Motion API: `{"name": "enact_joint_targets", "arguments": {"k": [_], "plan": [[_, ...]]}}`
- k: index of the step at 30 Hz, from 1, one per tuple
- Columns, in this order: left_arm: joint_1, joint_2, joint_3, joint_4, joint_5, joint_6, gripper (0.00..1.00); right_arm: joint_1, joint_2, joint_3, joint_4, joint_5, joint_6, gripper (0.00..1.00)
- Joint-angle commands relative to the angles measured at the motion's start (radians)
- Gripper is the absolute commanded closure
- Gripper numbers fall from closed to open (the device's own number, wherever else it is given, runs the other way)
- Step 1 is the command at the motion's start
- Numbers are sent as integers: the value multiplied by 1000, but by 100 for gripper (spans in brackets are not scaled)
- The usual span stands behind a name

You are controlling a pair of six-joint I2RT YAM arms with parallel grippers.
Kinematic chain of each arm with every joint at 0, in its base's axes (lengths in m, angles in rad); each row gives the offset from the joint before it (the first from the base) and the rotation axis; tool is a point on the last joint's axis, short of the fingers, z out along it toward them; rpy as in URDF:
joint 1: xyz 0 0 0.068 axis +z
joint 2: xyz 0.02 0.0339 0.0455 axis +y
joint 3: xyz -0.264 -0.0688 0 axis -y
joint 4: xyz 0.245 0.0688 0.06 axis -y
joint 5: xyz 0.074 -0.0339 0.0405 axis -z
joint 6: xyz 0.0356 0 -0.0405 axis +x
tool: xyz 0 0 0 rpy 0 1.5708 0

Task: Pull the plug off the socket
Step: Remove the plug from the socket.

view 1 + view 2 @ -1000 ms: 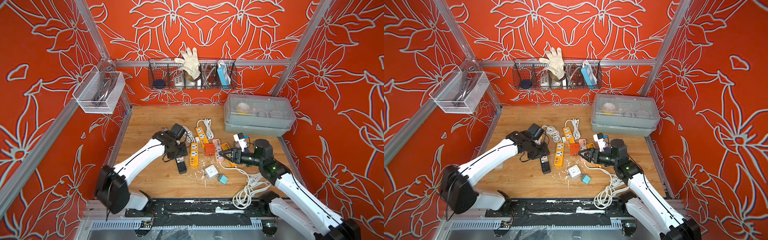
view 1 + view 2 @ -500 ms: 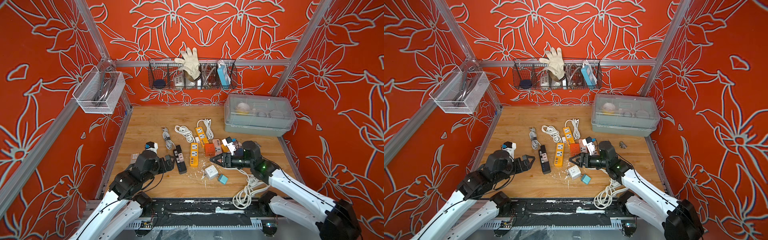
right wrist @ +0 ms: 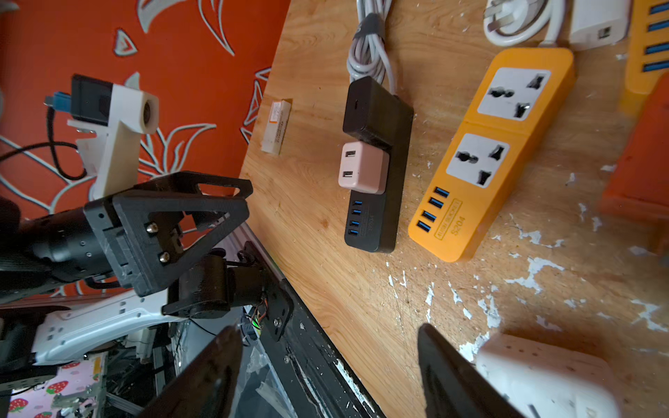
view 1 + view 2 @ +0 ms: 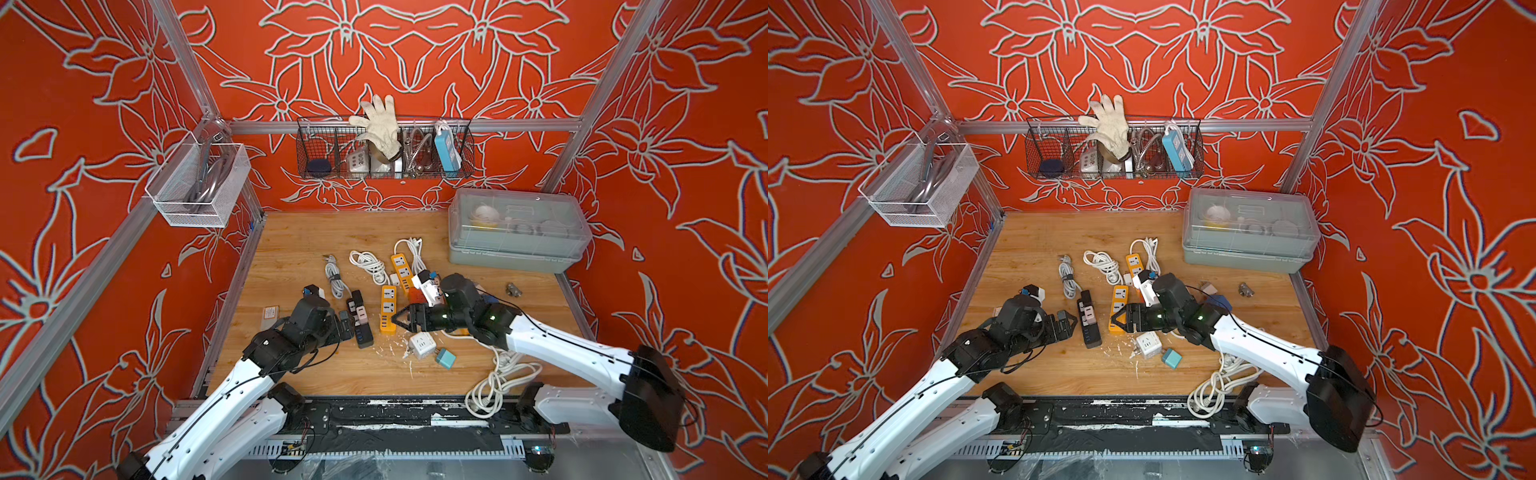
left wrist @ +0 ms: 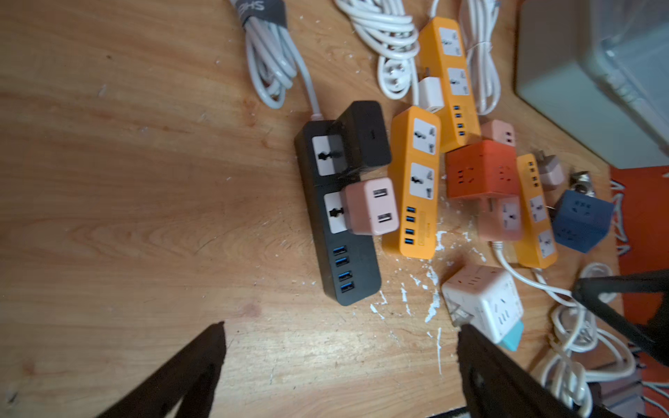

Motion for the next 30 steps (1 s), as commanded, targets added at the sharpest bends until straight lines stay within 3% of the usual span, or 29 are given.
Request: {"name": "enact_joint_targets", "arguments": {"k": [1, 5, 12, 18, 24, 30], "plan": [[10, 2, 19, -101, -87, -34, 1, 23, 100, 104, -59, 67, -80, 21], [65, -5, 9, -144, -143, -101, 1, 30, 222, 248, -199, 82, -161, 21], [256, 6, -56, -103, 68, -115, 1, 32, 384, 488, -429, 176, -233, 21], [264, 15, -72, -92, 76, -147, 1, 67, 496, 597, -507, 265, -202, 21], [264, 32, -77, -70, 105, -191, 1, 158, 679, 834, -692, 366, -186, 21], [264, 19, -64, -200, -36, -273, 1, 202, 834, 1029, -835, 484, -137, 21]]}}
